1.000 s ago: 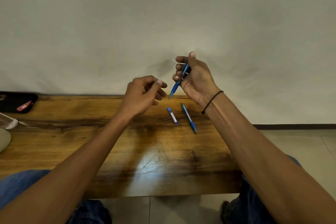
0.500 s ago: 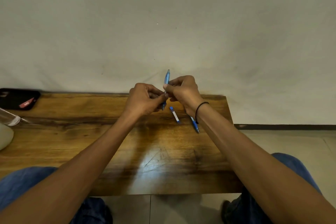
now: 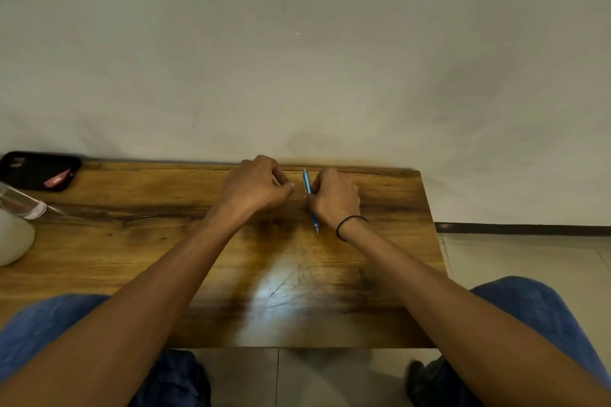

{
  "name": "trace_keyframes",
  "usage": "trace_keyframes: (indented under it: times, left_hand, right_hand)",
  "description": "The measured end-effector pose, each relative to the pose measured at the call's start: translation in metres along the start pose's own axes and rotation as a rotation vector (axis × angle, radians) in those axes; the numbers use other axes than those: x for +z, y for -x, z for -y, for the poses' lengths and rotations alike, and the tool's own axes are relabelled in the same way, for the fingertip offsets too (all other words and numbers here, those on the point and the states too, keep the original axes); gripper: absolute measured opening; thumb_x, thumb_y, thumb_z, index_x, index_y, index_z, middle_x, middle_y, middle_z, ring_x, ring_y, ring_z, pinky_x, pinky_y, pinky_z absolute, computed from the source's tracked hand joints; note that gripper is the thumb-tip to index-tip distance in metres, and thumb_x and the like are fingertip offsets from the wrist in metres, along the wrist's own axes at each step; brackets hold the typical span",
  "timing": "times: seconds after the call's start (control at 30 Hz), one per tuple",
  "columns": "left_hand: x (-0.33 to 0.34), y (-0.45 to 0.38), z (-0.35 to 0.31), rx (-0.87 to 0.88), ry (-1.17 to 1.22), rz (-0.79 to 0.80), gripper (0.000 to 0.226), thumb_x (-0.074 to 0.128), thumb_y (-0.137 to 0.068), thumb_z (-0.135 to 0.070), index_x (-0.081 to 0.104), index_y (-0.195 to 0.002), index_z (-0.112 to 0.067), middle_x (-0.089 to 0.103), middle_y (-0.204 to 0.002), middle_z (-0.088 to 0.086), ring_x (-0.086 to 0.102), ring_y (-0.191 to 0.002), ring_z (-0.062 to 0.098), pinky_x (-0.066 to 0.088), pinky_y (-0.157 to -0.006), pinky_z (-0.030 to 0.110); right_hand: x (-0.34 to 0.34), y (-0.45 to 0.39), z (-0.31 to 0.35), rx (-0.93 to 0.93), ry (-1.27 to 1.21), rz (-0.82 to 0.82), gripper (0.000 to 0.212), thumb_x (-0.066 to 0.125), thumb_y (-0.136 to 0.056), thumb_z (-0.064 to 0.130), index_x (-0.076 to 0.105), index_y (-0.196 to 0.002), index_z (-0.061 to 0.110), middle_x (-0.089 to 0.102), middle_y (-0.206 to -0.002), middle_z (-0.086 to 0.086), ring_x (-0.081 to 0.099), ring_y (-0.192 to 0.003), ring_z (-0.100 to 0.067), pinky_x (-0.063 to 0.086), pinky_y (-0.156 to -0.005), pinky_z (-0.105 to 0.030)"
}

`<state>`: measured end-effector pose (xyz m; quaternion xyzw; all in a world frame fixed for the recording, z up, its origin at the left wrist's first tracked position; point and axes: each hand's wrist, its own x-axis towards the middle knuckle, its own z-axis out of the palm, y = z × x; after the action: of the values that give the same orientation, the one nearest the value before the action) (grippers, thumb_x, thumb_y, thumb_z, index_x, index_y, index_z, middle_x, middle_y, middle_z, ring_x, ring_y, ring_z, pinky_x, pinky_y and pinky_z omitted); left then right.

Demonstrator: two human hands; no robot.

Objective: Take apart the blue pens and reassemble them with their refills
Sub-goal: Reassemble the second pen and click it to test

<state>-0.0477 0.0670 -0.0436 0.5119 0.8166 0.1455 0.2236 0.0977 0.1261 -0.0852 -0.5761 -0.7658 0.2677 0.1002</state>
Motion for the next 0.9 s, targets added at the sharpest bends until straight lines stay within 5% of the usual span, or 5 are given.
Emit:
trace_keyframes:
  times: [0.2,0.33,0.63,0.73,0.9]
  left_hand:
    - [0.005,0.003,0.000,0.039,-0.032,0.025,0.013,0.075,-0.092,-0.045,0.070,-0.087,-0.034,0.075,-0.090,-0.010,0.062,-0.074,0.008,0.048,-0.067,0.029]
    - [0.003,0.003,0.000,0.040,-0.039,0.023,0.014,0.074,-0.093,-0.045,0.072,-0.094,-0.031,0.077,-0.100,-0.006,0.068,-0.087,0.015,0.056,-0.079,0.034]
    - [0.004,0.002,0.000,0.047,-0.041,-0.001,0.018,0.074,-0.094,-0.043,0.075,-0.102,-0.028,0.078,-0.106,-0.004,0.059,-0.082,0.011,0.046,-0.072,0.031]
    - [0.003,0.002,0.001,0.046,-0.037,-0.003,0.020,0.073,-0.094,-0.043,0.075,-0.106,-0.026,0.078,-0.108,-0.002,0.060,-0.084,0.011,0.049,-0.074,0.032]
    - [0.004,0.006,0.005,0.069,-0.006,-0.064,0.019,0.072,-0.096,-0.040,0.074,-0.107,-0.025,0.076,-0.105,-0.003,0.058,-0.079,0.007,0.041,-0.060,0.026]
  right_hand:
    - [0.016,0.000,0.000,-0.044,0.098,0.011,0.013,0.076,-0.087,0.019,0.066,-0.091,0.012,0.071,-0.097,-0.011,0.068,-0.097,-0.033,0.047,-0.076,-0.039]
    - [0.019,0.003,-0.002,-0.064,0.140,0.027,0.015,0.079,-0.088,0.016,0.068,-0.095,0.010,0.072,-0.102,-0.013,0.069,-0.099,-0.035,0.059,-0.080,-0.043]
    - [0.025,0.013,0.002,-0.112,0.205,-0.022,0.020,0.082,-0.088,0.020,0.067,-0.099,0.011,0.071,-0.101,-0.013,0.069,-0.099,-0.038,0.061,-0.080,-0.047]
    - [0.021,0.011,0.002,-0.109,0.198,-0.057,0.023,0.081,-0.089,0.029,0.065,-0.091,0.014,0.071,-0.096,-0.011,0.069,-0.091,-0.035,0.056,-0.069,-0.042]
    - [0.009,0.002,-0.001,-0.103,0.201,-0.121,0.014,0.070,-0.093,0.015,0.058,-0.084,0.014,0.069,-0.093,-0.013,0.068,-0.088,-0.039,0.049,-0.063,-0.040]
